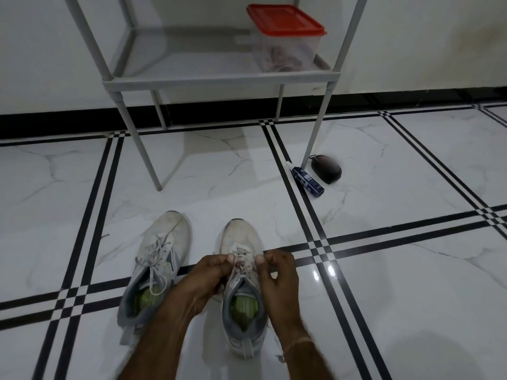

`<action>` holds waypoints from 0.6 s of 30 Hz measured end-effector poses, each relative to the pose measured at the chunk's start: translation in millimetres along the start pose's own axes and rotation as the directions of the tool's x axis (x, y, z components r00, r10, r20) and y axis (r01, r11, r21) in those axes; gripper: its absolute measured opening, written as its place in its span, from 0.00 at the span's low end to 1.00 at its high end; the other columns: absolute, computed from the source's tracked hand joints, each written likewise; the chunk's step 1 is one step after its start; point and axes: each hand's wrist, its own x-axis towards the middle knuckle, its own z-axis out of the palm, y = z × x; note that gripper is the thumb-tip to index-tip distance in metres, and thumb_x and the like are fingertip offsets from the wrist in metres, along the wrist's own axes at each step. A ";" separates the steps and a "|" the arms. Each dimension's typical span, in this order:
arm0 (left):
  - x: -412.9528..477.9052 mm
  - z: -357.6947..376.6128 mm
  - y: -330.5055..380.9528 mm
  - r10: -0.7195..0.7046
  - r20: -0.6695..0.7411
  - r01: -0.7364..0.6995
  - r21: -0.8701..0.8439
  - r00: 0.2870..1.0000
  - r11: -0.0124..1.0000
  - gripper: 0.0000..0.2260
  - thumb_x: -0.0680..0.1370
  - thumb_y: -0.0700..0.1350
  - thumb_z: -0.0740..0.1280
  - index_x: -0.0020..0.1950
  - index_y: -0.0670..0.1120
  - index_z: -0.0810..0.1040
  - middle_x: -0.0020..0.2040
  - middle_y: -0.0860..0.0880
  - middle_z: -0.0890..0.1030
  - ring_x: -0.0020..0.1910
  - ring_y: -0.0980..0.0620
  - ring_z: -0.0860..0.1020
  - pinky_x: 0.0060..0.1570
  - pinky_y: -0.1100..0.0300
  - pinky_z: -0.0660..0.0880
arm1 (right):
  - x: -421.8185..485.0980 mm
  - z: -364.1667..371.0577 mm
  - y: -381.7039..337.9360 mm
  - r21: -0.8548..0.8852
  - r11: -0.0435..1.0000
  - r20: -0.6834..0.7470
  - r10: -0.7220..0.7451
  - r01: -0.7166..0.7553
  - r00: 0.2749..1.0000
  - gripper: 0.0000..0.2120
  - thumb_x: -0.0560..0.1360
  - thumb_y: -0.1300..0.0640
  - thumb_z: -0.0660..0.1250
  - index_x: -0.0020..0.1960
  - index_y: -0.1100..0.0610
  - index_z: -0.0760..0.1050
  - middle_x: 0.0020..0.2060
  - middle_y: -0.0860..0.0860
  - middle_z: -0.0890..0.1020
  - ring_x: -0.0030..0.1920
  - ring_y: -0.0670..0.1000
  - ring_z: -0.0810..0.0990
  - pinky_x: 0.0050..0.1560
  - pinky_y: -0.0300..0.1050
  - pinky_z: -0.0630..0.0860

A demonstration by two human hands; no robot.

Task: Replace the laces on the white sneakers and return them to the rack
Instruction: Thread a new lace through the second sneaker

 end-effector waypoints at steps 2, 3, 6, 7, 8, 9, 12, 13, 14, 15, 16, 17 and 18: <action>4.5 -2.1 -2.0 0.009 0.001 -0.009 0.021 1.000 1.000 0.16 0.84 0.49 0.63 0.48 0.43 0.87 0.39 0.41 0.83 0.32 0.53 0.74 0.37 0.58 0.66 | -1.2 1.0 -5.1 0.006 1.000 0.013 -0.025 0.025 1.000 0.13 0.79 0.44 0.68 0.45 0.53 0.77 0.47 0.49 0.78 0.48 0.43 0.80 0.46 0.37 0.79; 5.6 -2.9 -1.8 0.012 0.013 -0.013 0.041 1.000 0.999 0.15 0.83 0.51 0.64 0.50 0.44 0.88 0.43 0.37 0.84 0.37 0.49 0.75 0.41 0.57 0.68 | -0.3 1.9 -6.7 -0.043 0.998 0.042 -0.049 0.050 0.998 0.16 0.78 0.39 0.68 0.44 0.52 0.77 0.47 0.48 0.78 0.49 0.44 0.80 0.47 0.38 0.79; 8.4 -2.9 -1.9 0.014 0.019 -0.017 0.117 1.000 0.993 0.16 0.83 0.56 0.65 0.52 0.47 0.88 0.46 0.35 0.85 0.43 0.46 0.77 0.47 0.55 0.71 | 0.9 7.1 -11.0 -0.169 0.979 0.054 -0.108 0.116 0.993 0.17 0.74 0.38 0.73 0.46 0.51 0.75 0.48 0.46 0.76 0.50 0.43 0.77 0.48 0.33 0.76; 8.2 -1.9 -1.6 0.005 0.005 -0.005 0.122 1.000 0.993 0.16 0.83 0.56 0.65 0.51 0.47 0.88 0.43 0.36 0.84 0.42 0.46 0.77 0.46 0.55 0.72 | 0.2 8.2 -11.7 -0.185 0.976 0.019 -0.116 0.118 0.993 0.18 0.72 0.40 0.75 0.48 0.51 0.74 0.48 0.45 0.75 0.50 0.42 0.76 0.47 0.32 0.75; 8.7 -2.1 -2.2 0.004 -0.004 -0.003 0.122 1.000 0.992 0.16 0.83 0.55 0.64 0.50 0.48 0.88 0.43 0.37 0.84 0.42 0.46 0.77 0.45 0.55 0.72 | -1.6 8.8 -13.5 -0.193 0.975 -0.018 -0.120 0.114 0.993 0.20 0.71 0.40 0.77 0.49 0.51 0.72 0.49 0.45 0.73 0.49 0.42 0.76 0.46 0.32 0.75; 7.7 -1.7 -1.3 0.000 -0.009 0.001 0.124 1.000 0.992 0.15 0.83 0.55 0.64 0.50 0.48 0.88 0.46 0.36 0.85 0.43 0.46 0.77 0.46 0.54 0.72 | -3.5 8.4 -12.8 -0.205 0.971 -0.047 -0.132 0.120 0.990 0.22 0.70 0.40 0.78 0.49 0.51 0.70 0.49 0.44 0.71 0.49 0.42 0.75 0.46 0.32 0.76; 7.1 -1.4 -1.8 -0.009 0.002 0.009 0.107 1.000 0.994 0.14 0.83 0.51 0.65 0.50 0.47 0.88 0.41 0.41 0.85 0.40 0.49 0.76 0.42 0.57 0.72 | -10.0 8.2 -9.5 -0.295 0.937 -0.088 -0.221 0.187 0.971 0.21 0.70 0.36 0.76 0.45 0.50 0.71 0.48 0.43 0.70 0.48 0.43 0.77 0.44 0.34 0.79; 5.5 -0.1 -0.2 -0.011 -0.006 0.012 0.104 1.000 0.995 0.14 0.83 0.50 0.65 0.49 0.46 0.88 0.38 0.44 0.83 0.38 0.50 0.75 0.41 0.58 0.72 | -11.5 8.8 -8.7 -0.329 0.924 -0.084 -0.232 0.193 0.969 0.21 0.70 0.34 0.74 0.43 0.49 0.72 0.48 0.43 0.71 0.48 0.43 0.77 0.45 0.35 0.79; 6.6 0.1 -0.3 -0.012 -0.011 0.013 0.102 1.000 0.995 0.14 0.83 0.50 0.66 0.46 0.45 0.88 0.35 0.47 0.81 0.37 0.51 0.75 0.41 0.58 0.71 | -12.5 9.5 -9.0 -0.367 0.912 -0.081 -0.229 0.185 0.970 0.21 0.70 0.32 0.72 0.42 0.48 0.72 0.48 0.42 0.72 0.49 0.43 0.77 0.46 0.36 0.80; 5.8 0.7 0.5 -0.016 -0.016 0.017 0.097 1.000 0.995 0.14 0.82 0.50 0.67 0.44 0.46 0.87 0.35 0.47 0.81 0.38 0.50 0.75 0.43 0.57 0.72 | -13.7 10.8 -8.8 -0.405 0.898 -0.080 -0.223 0.173 0.972 0.21 0.71 0.30 0.71 0.40 0.48 0.72 0.48 0.42 0.73 0.50 0.43 0.77 0.46 0.37 0.80; 7.6 0.4 -0.8 -0.013 -0.018 0.015 0.104 1.000 0.995 0.14 0.82 0.50 0.67 0.43 0.46 0.88 0.37 0.46 0.82 0.40 0.49 0.76 0.45 0.56 0.73 | -14.4 12.5 -9.4 -0.438 0.884 -0.080 -0.217 0.161 0.973 0.22 0.71 0.30 0.70 0.39 0.48 0.72 0.47 0.42 0.74 0.49 0.43 0.77 0.45 0.37 0.79; 7.6 0.2 -1.0 -0.009 -0.018 0.011 0.106 1.000 0.994 0.13 0.82 0.50 0.68 0.44 0.46 0.88 0.40 0.44 0.83 0.42 0.48 0.77 0.46 0.54 0.73 | -14.4 13.9 -10.0 -0.462 0.874 -0.082 -0.210 0.149 0.974 0.21 0.71 0.30 0.70 0.39 0.48 0.72 0.45 0.42 0.75 0.47 0.43 0.77 0.44 0.37 0.79; 9.2 -1.3 -3.2 -0.004 -0.003 0.004 0.113 1.000 0.994 0.13 0.82 0.50 0.67 0.47 0.44 0.88 0.42 0.42 0.82 0.43 0.47 0.76 0.46 0.53 0.72 | -13.3 14.1 -9.8 -0.473 0.870 -0.079 -0.198 0.139 0.977 0.21 0.72 0.31 0.70 0.39 0.47 0.73 0.43 0.42 0.76 0.45 0.43 0.77 0.42 0.37 0.78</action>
